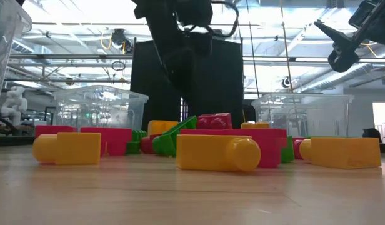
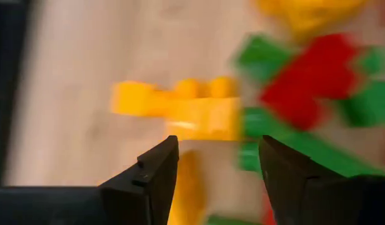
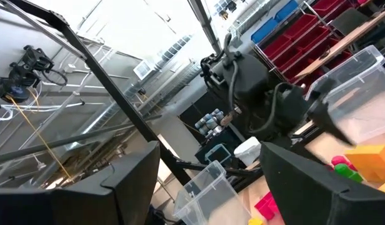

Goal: Sort blocks
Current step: Put the yellow game piece into the top left transparent bin, then put the red game piece into the bottom transparent bin

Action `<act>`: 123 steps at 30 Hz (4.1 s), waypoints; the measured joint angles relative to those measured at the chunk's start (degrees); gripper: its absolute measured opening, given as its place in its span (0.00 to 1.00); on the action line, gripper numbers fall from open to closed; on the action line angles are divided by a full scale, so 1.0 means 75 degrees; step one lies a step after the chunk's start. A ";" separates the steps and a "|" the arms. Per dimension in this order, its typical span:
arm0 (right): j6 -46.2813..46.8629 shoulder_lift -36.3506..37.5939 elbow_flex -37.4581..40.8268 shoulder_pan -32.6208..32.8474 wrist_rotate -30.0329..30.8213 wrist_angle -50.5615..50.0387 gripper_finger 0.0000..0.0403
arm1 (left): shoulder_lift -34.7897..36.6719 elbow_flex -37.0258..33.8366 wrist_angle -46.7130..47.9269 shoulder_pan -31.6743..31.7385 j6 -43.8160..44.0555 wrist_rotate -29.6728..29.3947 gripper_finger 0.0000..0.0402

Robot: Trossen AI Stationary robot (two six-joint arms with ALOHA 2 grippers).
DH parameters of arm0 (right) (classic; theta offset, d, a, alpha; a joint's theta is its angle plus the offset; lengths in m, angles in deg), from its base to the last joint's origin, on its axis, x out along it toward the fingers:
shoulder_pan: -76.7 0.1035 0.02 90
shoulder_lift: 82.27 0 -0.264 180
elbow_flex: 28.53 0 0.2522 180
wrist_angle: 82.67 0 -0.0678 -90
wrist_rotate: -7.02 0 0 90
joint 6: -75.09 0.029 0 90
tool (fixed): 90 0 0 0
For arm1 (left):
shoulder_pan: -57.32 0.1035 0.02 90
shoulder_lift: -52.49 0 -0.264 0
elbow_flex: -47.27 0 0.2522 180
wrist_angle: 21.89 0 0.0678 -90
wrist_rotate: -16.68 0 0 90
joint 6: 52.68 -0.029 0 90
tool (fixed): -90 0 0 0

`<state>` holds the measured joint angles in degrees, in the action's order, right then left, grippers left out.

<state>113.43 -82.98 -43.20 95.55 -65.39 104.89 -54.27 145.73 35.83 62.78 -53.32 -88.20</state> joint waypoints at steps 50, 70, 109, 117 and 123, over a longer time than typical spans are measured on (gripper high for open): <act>0.0432 0.0003 -0.0003 0.0002 0.0008 -0.0423 0.68 | -0.1740 0.0020 0.1398 0.0888 0.1836 0.0663 0.33; 0.0400 0.0003 -0.0003 -0.0001 0.0044 -0.0752 0.68 | -0.0932 0.0987 0.1894 0.0700 0.2452 0.0234 0.22; 0.0173 0.0003 -0.0003 0.0002 0.0076 -0.1070 0.68 | 0.1518 0.1180 0.5778 0.5128 0.2170 -0.0393 0.22; 0.0210 0.0003 -0.0003 0.0000 0.0074 -0.1056 0.68 | 0.1524 0.1046 0.5580 0.4928 0.1372 -0.0695 0.59; 0.0643 0.0003 0.0000 -0.0001 0.0268 -0.0638 0.68 | 0.1532 0.1046 0.5594 0.4917 0.1423 -0.0577 0.83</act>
<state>118.25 -82.96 -43.20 95.55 -63.38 100.10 -42.78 153.58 77.78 99.66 -42.65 -92.53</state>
